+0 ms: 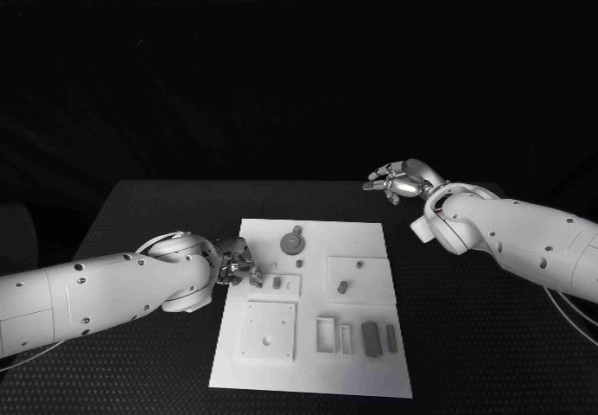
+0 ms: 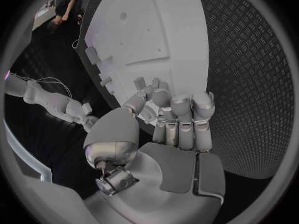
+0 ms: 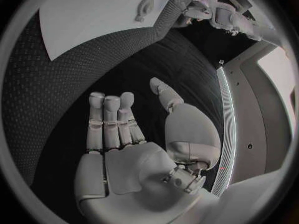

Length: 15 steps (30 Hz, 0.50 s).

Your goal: Assemble the parts on the task board

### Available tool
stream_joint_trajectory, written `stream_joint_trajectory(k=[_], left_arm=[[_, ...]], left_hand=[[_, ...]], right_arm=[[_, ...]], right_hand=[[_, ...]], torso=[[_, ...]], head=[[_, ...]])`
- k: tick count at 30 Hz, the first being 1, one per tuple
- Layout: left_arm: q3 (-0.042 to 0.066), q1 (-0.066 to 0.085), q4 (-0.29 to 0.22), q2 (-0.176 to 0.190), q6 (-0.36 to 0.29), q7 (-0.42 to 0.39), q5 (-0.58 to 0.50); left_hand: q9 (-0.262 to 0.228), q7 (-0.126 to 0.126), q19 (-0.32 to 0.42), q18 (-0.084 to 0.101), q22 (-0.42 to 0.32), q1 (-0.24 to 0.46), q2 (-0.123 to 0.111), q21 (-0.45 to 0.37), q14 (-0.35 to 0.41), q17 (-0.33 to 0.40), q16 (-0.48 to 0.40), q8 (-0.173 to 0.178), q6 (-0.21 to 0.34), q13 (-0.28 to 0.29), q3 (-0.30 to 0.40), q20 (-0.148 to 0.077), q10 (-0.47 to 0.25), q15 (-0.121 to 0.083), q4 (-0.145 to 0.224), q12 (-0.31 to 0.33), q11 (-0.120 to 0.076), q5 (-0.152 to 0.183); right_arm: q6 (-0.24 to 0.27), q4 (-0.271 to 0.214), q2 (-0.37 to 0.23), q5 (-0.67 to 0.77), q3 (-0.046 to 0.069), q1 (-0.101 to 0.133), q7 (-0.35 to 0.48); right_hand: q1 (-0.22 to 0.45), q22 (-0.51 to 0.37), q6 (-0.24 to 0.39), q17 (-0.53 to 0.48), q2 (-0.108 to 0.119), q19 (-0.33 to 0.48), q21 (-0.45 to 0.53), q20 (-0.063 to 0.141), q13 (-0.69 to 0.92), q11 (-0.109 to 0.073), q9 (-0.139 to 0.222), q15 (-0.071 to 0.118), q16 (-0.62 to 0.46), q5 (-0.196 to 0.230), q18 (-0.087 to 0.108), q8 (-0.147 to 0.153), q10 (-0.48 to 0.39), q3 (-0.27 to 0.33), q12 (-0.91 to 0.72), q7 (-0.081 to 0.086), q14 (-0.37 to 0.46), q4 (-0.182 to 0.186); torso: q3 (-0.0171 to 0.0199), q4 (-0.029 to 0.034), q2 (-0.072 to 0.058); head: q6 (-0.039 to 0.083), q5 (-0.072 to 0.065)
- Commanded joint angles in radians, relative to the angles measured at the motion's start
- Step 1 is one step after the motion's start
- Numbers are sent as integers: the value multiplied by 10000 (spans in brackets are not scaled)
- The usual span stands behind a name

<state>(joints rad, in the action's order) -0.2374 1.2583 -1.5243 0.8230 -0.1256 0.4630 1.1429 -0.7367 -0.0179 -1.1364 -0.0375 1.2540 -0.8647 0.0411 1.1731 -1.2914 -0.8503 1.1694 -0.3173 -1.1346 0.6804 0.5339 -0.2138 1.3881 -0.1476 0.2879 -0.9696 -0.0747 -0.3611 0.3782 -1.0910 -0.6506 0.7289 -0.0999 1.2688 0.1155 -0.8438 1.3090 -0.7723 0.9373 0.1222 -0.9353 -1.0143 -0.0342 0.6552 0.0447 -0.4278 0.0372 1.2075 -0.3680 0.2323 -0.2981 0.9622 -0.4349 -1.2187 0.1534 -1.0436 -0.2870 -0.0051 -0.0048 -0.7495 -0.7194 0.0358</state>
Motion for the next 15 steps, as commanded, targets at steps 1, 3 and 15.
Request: stream_joint_trajectory(k=[1,3,15], left_arm=[[-25,-48,-39,-30,294,2,200],[-25,-49,-42,-31,292,8,294],[-25,-50,-11,-79,188,57,329]], left_hand=[[-1251,76,20,-1019,5,-283,171,52,-22,10,33,-73,-187,8,62,-92,170,-34,22,-37,-256,-72],[-1265,91,15,-1019,3,-286,121,53,-27,11,34,-94,-241,9,62,-91,168,-34,19,-48,-270,-115],[-1427,208,-31,-1012,-9,-249,-32,69,-72,10,68,-383,-488,-6,59,-77,159,-7,6,-123,-380,-775]], right_arm=[[-146,-21,-7,-6,4,-4,96],[-146,-20,-6,-6,4,-4,95],[-139,-30,-7,-6,4,-4,95]], right_hand=[[104,143,-348,-16,-32,12,60,-24,-10,249,17,0,57,-57,295,-48,-1589,39,-46,264,71,-5],[105,143,-348,-17,-32,12,60,-24,-11,249,18,0,57,-58,295,-49,-1589,39,-47,264,71,-6],[107,144,-346,-20,-30,12,60,-24,-16,249,22,0,60,-60,295,-52,-1591,41,-50,264,73,-7]], torso=[[-1,3,-1],[0,3,-2],[-1,5,-2]], head=[[-10,2],[-16,4],[2,18]])
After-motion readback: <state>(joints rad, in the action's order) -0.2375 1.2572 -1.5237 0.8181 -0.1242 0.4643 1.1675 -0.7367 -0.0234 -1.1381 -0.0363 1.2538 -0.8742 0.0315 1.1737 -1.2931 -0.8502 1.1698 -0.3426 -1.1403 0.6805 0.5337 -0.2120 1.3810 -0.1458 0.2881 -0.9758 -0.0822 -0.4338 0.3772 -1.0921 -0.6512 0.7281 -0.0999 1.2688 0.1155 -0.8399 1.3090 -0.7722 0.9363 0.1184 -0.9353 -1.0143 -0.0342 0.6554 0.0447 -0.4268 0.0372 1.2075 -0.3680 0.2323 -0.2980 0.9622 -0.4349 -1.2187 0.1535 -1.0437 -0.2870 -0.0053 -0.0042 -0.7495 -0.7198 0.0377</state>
